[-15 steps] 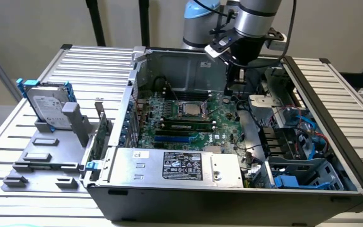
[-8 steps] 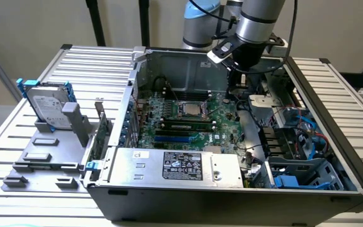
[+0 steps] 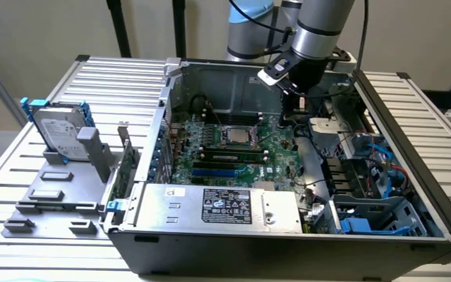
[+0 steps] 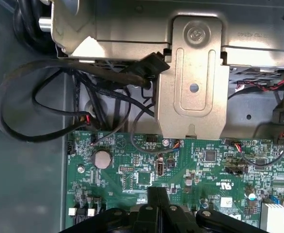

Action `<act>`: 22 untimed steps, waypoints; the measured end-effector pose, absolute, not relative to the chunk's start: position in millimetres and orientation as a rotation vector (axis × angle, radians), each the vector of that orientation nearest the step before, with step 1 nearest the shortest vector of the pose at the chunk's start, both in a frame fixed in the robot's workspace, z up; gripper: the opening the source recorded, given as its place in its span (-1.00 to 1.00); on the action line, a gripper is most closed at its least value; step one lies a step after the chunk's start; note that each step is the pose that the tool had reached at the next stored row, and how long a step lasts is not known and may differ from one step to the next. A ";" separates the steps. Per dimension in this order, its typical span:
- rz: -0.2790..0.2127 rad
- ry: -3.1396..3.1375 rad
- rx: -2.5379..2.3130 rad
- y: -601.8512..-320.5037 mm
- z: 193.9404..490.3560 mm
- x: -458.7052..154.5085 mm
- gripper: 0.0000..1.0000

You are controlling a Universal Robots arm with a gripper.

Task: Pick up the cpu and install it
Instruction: 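Close the cpu cover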

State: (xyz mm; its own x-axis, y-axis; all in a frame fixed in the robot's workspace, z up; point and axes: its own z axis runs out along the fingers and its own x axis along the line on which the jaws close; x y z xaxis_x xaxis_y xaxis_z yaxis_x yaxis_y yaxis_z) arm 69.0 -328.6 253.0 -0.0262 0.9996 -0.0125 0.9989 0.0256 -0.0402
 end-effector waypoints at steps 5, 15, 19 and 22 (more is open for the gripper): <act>0.054 -2.240 -2.170 -328.4 246.7 69.0 -0.79; 0.141 -2.195 -2.125 -327.1 245.1 68.4 -0.79; 0.165 -2.184 -2.112 -327.2 245.4 66.2 -0.79; 0.176 -2.183 -2.105 -327.2 245.4 61.3 -0.79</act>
